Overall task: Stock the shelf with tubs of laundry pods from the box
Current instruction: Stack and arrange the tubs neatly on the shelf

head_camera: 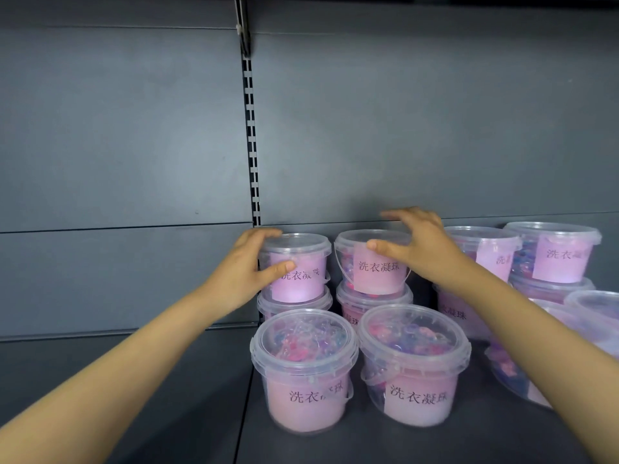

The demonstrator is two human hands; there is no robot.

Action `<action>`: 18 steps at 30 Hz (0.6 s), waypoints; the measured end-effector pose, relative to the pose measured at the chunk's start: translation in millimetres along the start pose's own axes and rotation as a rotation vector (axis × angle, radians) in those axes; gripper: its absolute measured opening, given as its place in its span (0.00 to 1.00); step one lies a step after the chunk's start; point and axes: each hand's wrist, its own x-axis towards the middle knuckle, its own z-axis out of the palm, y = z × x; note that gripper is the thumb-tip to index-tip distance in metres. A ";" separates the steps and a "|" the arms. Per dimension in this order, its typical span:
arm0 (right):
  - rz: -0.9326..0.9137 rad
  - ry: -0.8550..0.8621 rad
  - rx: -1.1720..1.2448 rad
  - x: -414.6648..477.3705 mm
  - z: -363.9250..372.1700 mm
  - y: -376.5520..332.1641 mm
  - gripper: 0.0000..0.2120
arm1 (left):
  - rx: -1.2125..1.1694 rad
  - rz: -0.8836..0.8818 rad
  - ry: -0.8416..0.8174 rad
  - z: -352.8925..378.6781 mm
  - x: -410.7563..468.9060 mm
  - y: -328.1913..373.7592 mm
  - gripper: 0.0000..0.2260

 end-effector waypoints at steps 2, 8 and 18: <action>0.119 -0.015 -0.014 -7.1 1.8 6.6 0.39 | -0.085 -0.097 0.041 5.1 -9.8 -1.2 0.31; 0.308 -0.143 0.318 -20.6 20.2 17.1 0.42 | -0.354 -0.290 -0.017 20.5 -29.6 10.5 0.39; 0.397 -0.324 0.504 -20.7 28.4 28.7 0.27 | -0.348 -0.504 -0.053 31.7 -16.7 6.4 0.29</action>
